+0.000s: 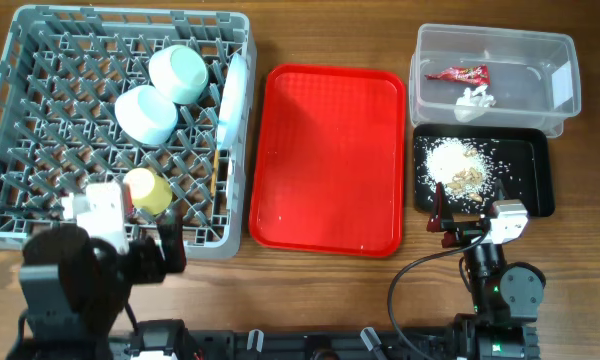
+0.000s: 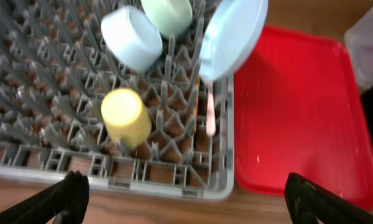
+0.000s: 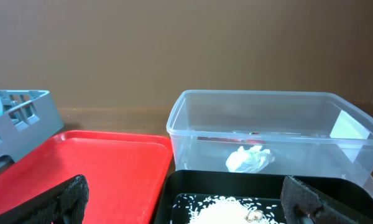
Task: Sort waste into correct bins and load items into the dishwasher rack
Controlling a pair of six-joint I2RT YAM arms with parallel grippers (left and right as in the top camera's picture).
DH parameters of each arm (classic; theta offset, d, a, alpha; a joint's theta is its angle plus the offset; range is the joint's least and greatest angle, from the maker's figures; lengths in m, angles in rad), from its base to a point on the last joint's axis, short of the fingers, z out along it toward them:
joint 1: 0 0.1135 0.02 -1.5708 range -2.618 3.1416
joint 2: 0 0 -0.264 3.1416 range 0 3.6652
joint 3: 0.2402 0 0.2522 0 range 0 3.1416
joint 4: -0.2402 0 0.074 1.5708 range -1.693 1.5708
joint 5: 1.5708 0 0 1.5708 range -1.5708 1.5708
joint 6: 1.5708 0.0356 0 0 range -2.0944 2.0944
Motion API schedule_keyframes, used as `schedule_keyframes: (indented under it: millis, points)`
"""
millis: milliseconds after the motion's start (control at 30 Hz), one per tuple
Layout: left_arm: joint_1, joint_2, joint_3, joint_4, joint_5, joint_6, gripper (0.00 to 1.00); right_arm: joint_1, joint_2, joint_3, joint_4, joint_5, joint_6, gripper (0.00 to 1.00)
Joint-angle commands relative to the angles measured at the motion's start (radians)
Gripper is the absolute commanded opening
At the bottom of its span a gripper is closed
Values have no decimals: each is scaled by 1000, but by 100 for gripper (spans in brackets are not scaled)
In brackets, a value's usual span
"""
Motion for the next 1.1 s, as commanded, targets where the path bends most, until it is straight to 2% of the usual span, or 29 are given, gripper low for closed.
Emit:
schedule_keyframes:
  millis: [0, 133, 233, 433, 633, 833, 1067]
  points:
    - [19, -48, -3, -69, 16, 19, 100, 4, 3, -1, 5, 3, -7, 100]
    - [40, -82, -4, -101, 4, 23, 100, 4, 3, -1, 5, 3, -7, 100]
    - [50, -121, -40, -21, 18, 19, 100, 4, 3, -1, 5, 3, -7, 100]
    - [65, -273, -298, 331, 56, 19, 100, 4, 3, -1, 5, 3, -7, 100]
    - [73, -447, -628, 703, 166, 18, 100, 4, 3, -1, 5, 3, -7, 100]
    - [73, -598, -909, 1099, 176, -60, 100, 4, 3, -1, 5, 3, -7, 100]
    - [73, -597, -1062, 1406, 172, -39, 100, 4, 3, -1, 5, 3, -7, 100]
